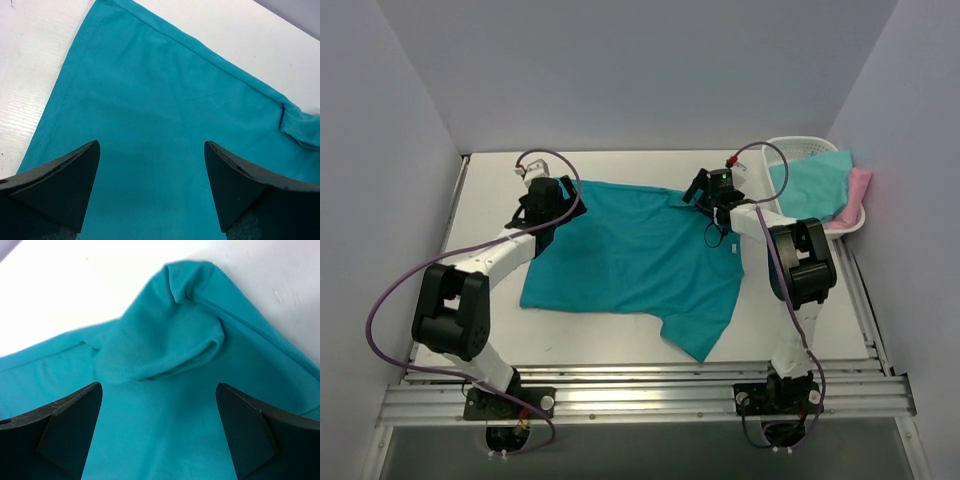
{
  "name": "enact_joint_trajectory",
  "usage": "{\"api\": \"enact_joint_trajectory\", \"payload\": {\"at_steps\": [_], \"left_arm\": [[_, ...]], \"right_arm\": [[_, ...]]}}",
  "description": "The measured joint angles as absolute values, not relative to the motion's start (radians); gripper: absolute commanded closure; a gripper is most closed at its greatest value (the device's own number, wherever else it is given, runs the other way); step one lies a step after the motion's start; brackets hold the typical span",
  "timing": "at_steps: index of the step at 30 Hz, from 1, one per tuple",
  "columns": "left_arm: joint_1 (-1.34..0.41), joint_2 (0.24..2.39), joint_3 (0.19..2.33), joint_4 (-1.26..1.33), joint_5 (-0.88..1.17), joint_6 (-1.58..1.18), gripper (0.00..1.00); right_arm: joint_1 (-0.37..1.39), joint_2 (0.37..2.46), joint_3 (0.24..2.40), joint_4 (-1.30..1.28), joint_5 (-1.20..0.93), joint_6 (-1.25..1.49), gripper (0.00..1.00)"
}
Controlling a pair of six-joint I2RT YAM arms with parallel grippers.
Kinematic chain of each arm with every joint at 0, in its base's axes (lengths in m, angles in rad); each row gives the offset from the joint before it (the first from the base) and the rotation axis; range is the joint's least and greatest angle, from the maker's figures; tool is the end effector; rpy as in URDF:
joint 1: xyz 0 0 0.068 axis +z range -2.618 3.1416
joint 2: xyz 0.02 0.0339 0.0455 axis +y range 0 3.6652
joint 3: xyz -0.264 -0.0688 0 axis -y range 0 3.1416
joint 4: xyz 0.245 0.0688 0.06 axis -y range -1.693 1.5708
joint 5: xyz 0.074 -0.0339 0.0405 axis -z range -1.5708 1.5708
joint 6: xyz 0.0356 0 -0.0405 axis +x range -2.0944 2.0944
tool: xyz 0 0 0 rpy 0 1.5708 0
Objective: Fold and stack the t-shirts
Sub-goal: Flatten the tshirt out
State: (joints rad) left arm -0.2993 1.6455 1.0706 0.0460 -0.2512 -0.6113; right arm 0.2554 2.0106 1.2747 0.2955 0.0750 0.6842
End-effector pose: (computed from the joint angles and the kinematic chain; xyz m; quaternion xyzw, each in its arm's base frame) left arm 0.3577 -0.1011 0.2392 -0.1953 0.8404 -0.1195 0.4913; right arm 0.4393 0.1119 0.1857 0.1992 0.8203 0.2141 0.4916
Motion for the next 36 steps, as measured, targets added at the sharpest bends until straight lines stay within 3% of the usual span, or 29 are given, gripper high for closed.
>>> {"api": "enact_joint_trajectory", "payload": {"at_steps": [13,16,19,21,25,36], "left_arm": [[-0.3,1.646,1.05,0.072,-0.258,-0.584,0.06],[-0.3,1.646,1.05,0.073,-0.258,-0.582,0.06],[-0.3,1.646,1.05,0.073,-0.258,-0.58,0.06],[-0.3,1.646,1.05,0.073,-0.258,-0.579,0.06],[-0.3,1.646,1.05,0.073,-0.258,-0.572,0.06],[-0.3,1.646,1.05,0.073,-0.258,-0.567,0.06]], "right_arm": [[0.221,2.082,1.348,0.287,0.1,0.677,0.09],[0.214,2.082,1.348,0.288,0.106,0.676,0.15],[0.205,2.082,1.348,0.288,0.112,0.676,0.32],[0.198,2.083,1.348,0.288,0.112,0.676,0.34],[0.188,2.092,1.348,0.289,0.11,0.678,0.47],[0.182,2.124,1.348,0.326,0.101,0.681,0.53]]}}
